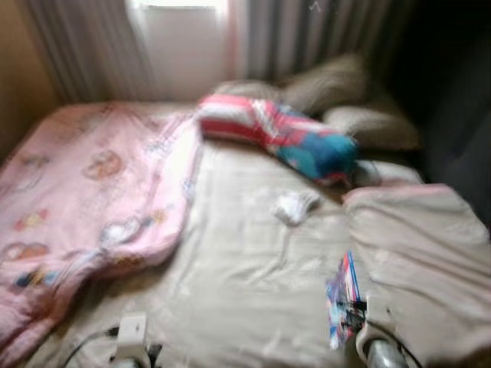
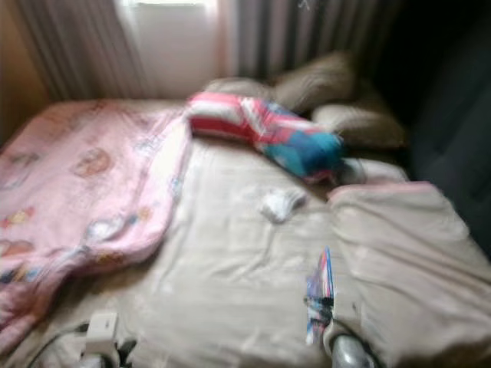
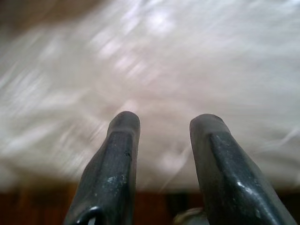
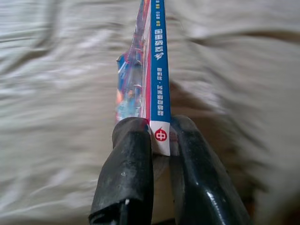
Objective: Clean up the room
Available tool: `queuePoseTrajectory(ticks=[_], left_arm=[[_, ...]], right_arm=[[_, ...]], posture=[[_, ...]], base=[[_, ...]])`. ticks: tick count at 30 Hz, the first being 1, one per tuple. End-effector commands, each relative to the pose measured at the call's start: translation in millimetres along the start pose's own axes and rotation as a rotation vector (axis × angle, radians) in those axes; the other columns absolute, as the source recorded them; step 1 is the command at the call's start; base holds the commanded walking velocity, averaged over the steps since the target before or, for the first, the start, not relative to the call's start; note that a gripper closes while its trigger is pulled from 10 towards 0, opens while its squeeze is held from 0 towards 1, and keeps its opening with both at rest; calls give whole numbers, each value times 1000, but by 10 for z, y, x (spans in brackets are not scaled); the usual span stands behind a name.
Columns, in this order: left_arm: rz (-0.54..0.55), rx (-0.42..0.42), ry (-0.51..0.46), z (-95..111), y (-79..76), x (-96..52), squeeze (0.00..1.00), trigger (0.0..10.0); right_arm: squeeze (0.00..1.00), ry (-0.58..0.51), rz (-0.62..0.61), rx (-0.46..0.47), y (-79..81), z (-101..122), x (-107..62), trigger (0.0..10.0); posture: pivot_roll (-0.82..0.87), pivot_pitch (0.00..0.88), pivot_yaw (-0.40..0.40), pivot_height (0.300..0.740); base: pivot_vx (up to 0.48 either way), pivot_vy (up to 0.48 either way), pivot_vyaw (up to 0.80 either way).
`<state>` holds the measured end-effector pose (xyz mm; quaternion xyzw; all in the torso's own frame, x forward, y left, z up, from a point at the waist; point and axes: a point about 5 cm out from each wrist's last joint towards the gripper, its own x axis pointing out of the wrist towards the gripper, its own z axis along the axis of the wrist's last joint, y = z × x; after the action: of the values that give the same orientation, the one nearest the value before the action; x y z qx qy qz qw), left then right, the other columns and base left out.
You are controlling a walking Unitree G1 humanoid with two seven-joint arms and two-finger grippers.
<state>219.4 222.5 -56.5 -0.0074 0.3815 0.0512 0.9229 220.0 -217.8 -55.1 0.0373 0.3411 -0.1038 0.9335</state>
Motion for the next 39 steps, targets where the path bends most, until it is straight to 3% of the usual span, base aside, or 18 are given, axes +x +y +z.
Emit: queuePoseTrajectory(ticks=[1,35,39], left_arm=[[-4,-7,21,-99,-13,-23,0,10000],[3,-10,23,-113,30,-33,0,10000],[2,-9,21,-105,13,-28,0,10000]], right_arm=[[0,-48,9,8,50,111,27,10000],[0,-100,62,58,88,173,29,10000],[0,-97,60,45,85,171,29,10000]], posture=[[8,0,-1,740],[14,0,1,740],[11,0,2,710]], base=[[0,0,0],[0,0,0],[0,0,0]])
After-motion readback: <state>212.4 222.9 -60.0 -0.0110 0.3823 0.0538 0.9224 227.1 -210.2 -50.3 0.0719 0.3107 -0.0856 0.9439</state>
